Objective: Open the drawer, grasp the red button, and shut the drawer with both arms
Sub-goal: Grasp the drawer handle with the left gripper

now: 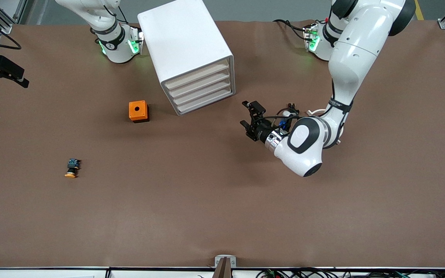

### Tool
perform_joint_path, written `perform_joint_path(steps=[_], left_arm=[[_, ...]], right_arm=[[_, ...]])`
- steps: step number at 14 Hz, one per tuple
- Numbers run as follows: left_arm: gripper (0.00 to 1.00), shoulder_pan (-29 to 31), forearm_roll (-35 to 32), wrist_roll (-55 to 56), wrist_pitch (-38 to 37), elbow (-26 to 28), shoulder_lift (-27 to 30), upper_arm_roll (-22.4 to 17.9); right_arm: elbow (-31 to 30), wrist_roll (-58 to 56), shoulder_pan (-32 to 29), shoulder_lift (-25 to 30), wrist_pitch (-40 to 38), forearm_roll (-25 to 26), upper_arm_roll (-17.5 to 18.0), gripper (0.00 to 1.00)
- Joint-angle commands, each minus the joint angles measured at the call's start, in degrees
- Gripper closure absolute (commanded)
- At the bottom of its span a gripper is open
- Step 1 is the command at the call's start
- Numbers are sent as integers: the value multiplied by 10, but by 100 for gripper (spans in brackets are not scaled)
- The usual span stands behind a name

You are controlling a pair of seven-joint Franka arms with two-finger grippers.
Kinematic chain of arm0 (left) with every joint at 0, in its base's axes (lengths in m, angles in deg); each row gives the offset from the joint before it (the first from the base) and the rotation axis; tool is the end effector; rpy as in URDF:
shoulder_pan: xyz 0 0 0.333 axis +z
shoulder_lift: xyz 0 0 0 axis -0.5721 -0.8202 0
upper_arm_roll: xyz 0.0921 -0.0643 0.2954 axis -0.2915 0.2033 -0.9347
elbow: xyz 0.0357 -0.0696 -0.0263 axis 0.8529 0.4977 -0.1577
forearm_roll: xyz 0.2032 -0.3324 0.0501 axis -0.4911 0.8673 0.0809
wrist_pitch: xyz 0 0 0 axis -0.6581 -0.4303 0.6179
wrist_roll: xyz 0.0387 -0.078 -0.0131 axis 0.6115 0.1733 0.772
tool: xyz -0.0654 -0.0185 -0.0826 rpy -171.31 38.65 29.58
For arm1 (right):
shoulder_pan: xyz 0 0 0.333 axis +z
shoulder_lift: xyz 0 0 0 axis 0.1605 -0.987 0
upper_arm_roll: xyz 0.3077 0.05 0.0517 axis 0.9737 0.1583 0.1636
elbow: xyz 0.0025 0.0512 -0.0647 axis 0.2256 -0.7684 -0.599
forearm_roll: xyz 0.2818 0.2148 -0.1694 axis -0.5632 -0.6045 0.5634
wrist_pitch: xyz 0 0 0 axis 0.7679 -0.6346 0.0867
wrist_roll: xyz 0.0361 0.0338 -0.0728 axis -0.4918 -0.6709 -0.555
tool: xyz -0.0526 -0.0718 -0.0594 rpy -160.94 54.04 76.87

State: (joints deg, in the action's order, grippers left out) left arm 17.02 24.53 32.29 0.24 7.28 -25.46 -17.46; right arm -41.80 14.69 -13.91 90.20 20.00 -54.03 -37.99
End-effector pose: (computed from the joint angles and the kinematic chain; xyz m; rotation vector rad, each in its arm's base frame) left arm 0.5538 -0.3618 0.2243 -1.2909 -1.9006 1.5880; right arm 0.4960 -0.0434 0.6420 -3.1124 0.0166 0.0067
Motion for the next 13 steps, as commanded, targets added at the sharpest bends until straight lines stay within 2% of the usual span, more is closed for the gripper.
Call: perform_joint_path(steps=[1,6,8,10,11,13], left_arm=[[0,-17,24,39,-21,-14,-21,0],[0,-50,37,68,-46,-7,-28,0],[23,-67,38,77,-62,2,-31,0],[38,-81,38,84,-77,15,-31,0],[42,-85,38,85,-82,17,-31,0],[43,-91,38,85,-83,17,-34,0]], right_arm=[[-8,-15,-1,11,3,-7,-1,0],[-8,-15,-1,12,2,-7,-1,0],[-8,-15,-1,12,4,-7,-1,0],[-6,-15,-1,11,4,-7,-1,0],[-6,-15,-1,11,4,-7,-1,0],[-1,-15,-1,10,3,-7,-1,0]])
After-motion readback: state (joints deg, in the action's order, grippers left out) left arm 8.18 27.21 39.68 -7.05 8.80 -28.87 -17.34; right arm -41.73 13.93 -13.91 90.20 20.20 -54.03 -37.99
